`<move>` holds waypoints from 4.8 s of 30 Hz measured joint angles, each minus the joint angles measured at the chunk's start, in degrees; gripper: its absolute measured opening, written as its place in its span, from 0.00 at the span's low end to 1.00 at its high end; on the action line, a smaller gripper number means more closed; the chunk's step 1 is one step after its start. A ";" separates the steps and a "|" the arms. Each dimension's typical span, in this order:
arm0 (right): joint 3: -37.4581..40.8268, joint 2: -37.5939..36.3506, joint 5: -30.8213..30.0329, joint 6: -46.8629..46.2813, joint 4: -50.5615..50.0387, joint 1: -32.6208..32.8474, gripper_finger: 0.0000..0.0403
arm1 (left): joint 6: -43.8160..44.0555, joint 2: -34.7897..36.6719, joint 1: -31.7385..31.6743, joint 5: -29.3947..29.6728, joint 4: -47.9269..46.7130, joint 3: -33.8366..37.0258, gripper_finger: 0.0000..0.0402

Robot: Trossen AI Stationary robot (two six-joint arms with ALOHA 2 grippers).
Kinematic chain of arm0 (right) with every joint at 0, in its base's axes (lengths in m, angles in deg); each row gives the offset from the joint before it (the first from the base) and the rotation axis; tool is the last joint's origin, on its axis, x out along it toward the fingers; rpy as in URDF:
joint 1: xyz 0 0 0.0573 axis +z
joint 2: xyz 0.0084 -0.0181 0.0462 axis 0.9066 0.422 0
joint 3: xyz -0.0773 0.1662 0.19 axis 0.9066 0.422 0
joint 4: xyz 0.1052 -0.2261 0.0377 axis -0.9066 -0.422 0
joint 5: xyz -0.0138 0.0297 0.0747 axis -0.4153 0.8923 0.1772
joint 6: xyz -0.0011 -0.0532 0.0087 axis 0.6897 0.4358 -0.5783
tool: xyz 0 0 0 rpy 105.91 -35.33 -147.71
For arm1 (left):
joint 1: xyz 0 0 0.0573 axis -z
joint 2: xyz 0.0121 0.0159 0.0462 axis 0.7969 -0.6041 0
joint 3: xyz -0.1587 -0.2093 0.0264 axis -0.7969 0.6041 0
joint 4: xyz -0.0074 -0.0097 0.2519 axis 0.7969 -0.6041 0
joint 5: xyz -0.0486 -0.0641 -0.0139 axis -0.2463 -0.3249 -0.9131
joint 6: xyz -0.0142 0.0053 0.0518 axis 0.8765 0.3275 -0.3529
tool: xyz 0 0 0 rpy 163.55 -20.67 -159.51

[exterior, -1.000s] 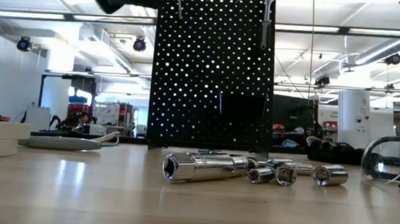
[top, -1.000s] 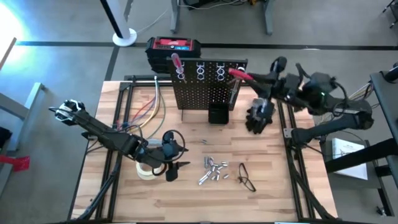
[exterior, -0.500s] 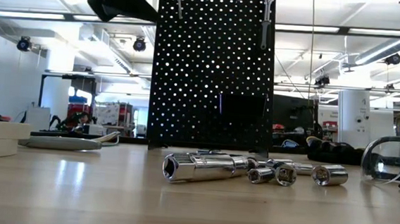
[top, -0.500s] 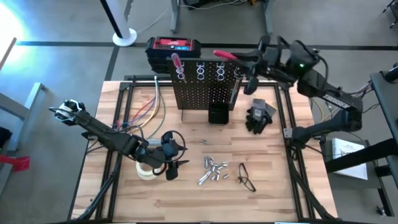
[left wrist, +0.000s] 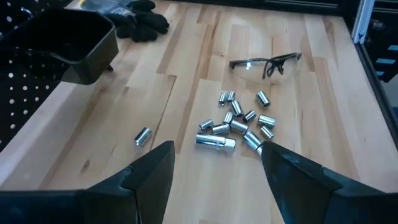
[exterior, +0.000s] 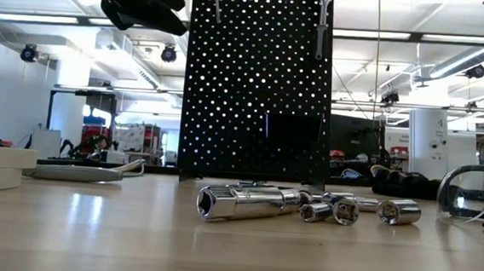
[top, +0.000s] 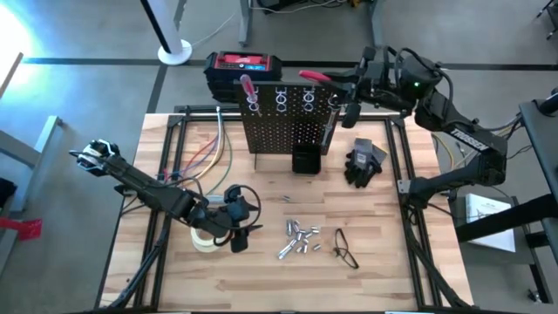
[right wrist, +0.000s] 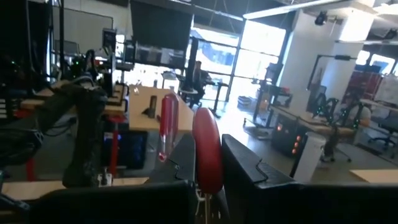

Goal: Hang tools onto peg board
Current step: Hang the red allen wrench on the peg board, then hang the black safety glasses on the peg board

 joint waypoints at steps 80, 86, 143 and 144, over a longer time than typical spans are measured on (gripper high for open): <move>3.11 -0.79 0.83 -3.33 -16.64 0.81 0.01 | 4.13 0.02 0.04 1.31 -1.97 1.83 0.58; 3.10 -2.90 1.31 -3.35 -20.04 1.57 0.00 | 6.19 0.57 0.57 1.42 -5.64 1.83 0.58; 65.43 4.70 -3.80 -56.43 30.81 37.38 0.03 | 12.40 -13.27 -0.98 13.96 16.05 15.88 0.58; 65.20 5.94 -3.22 -57.63 30.46 37.79 0.02 | 11.98 -13.46 -0.99 12.92 16.73 15.20 0.58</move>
